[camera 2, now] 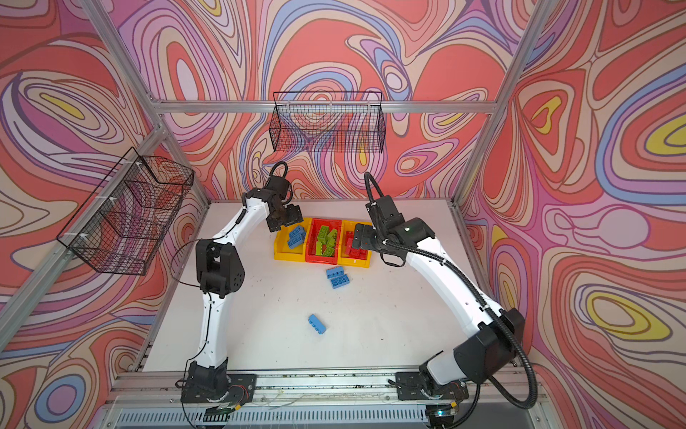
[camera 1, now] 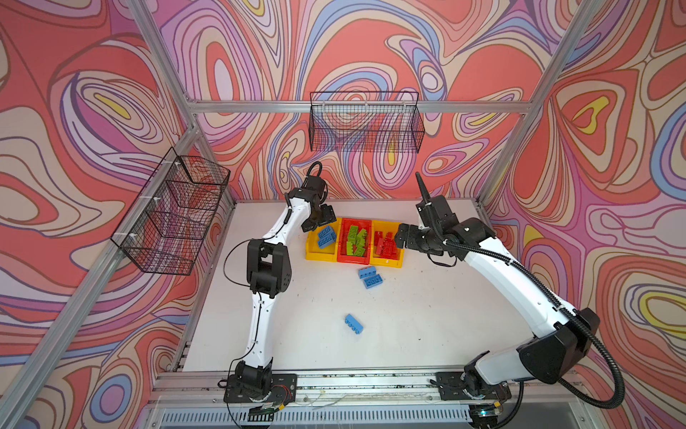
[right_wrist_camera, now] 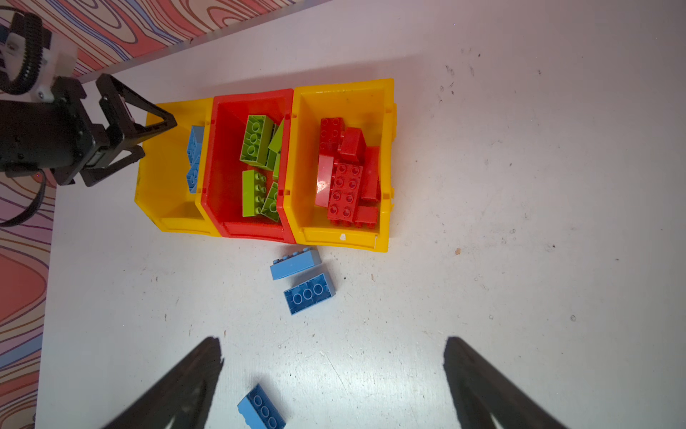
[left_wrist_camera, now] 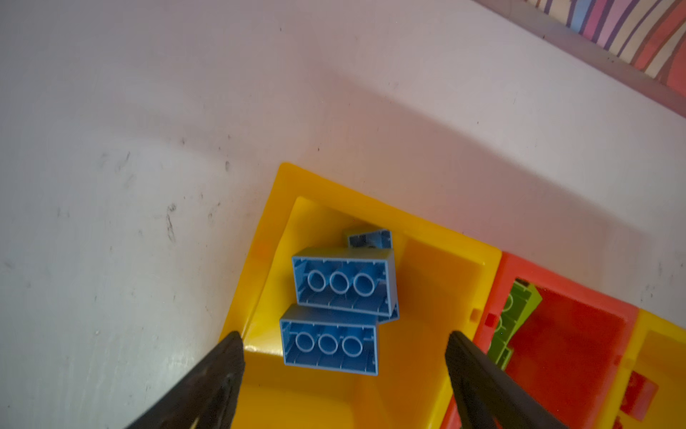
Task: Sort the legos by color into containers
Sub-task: 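Carry the blue brick into the yellow bin of blue bricks and release, then move the left gripper to the last blue brick near the robot and grasp it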
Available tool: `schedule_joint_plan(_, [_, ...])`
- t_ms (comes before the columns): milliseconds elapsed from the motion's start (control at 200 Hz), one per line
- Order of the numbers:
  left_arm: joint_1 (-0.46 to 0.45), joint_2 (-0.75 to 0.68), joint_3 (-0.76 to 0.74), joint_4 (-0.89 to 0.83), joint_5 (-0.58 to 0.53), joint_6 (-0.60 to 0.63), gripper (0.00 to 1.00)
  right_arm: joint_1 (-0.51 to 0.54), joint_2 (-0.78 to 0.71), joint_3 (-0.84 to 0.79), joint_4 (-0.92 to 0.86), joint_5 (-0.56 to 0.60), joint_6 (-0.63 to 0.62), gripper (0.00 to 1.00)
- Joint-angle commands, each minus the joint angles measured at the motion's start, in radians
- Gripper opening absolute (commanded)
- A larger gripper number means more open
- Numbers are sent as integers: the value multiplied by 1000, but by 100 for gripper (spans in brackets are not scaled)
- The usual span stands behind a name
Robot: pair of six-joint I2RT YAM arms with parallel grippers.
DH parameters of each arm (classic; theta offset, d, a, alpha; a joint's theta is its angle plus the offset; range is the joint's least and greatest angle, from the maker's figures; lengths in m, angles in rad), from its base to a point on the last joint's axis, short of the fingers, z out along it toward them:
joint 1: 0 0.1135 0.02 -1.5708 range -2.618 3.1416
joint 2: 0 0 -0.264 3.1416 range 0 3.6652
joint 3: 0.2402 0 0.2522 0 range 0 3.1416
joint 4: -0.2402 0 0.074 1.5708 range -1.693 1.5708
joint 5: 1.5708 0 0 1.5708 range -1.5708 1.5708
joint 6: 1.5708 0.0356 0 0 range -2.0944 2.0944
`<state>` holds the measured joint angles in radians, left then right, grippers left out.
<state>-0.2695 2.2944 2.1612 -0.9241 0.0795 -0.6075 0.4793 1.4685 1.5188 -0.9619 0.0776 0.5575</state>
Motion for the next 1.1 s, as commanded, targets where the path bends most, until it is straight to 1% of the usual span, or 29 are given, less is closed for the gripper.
schedule_joint_plan(0, [-10,-141,-159,25,38,-34,89,5,0,11,-23,-8,-13,98])
schedule_joint_plan(90, [-24,-260,-314,48,37,-59,88,5,-16,-5,-26,-17,-24,98])
schedule_joint_plan(170, [-51,-361,-447,32,4,-121,89,5,-36,-30,-25,-30,-33,98])
schedule_joint_plan(230, [-87,-429,-541,2,-51,-208,89,4,-55,-49,-23,-40,-40,98])
schedule_joint_plan(270, [-114,-474,-611,-2,-67,-268,88,4,-69,-63,-20,-46,-45,98])
schedule_joint_plan(371, [-197,-589,-785,45,-71,-415,88,4,-104,-104,-8,-73,-54,98])
schedule_joint_plan(481, [-295,-681,-910,87,-85,-559,89,4,-138,-142,3,-102,-66,98])
schedule_joint_plan(581, [-374,-718,-960,100,-92,-635,88,5,-169,-177,9,-125,-78,98])
schedule_joint_plan(751, [-493,-726,-974,58,-131,-723,89,5,-221,-229,11,-149,-89,98])
schedule_joint_plan(981, [-655,-673,-960,53,-141,-828,88,4,-316,-320,-24,-178,-91,98])
schedule_joint_plan(1092, [-710,-654,-974,59,-142,-866,88,5,-350,-355,-34,-186,-91,98])
